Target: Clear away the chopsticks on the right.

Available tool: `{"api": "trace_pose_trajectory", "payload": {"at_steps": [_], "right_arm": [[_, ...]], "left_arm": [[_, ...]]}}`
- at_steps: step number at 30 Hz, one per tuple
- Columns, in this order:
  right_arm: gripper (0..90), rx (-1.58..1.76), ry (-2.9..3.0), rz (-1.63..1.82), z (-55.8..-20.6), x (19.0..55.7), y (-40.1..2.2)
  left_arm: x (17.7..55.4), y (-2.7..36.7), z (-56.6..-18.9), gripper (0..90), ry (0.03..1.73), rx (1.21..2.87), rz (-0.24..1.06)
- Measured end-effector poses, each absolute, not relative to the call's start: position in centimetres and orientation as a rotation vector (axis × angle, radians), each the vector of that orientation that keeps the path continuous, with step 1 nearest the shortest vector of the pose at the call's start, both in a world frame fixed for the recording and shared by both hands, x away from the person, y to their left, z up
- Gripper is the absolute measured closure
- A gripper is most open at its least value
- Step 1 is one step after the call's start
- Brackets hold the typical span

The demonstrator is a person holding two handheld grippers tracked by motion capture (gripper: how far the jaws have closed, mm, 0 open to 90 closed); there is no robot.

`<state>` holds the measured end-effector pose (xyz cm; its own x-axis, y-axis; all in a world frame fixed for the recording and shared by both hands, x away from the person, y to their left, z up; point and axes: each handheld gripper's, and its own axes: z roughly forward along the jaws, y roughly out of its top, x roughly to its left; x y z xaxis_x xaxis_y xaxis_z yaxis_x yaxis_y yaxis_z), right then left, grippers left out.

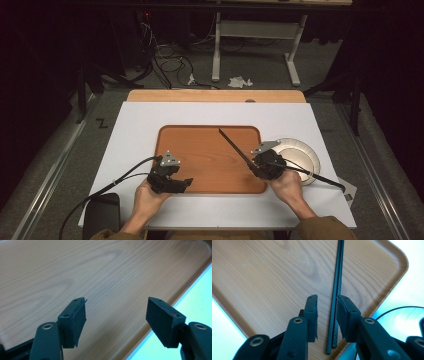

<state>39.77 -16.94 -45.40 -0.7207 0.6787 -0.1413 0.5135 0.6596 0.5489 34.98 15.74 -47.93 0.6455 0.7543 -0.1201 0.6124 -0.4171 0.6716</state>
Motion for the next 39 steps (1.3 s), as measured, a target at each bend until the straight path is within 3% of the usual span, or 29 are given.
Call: {"api": "trace_pose_trajectory", "payload": {"at_steps": [22,39], "right_arm": [[57.3,0.947,2.528,0.848,-43.3,37.3,-20.1],[56.2,0.933,2.54,0.858,-44.8,35.2,-21.1]], "left_arm": [[34.5,15.8,-47.8,32.4,1.05,2.153,0.266],[34.4,15.8,-47.7,32.4,1.042,2.15,0.268]]}}
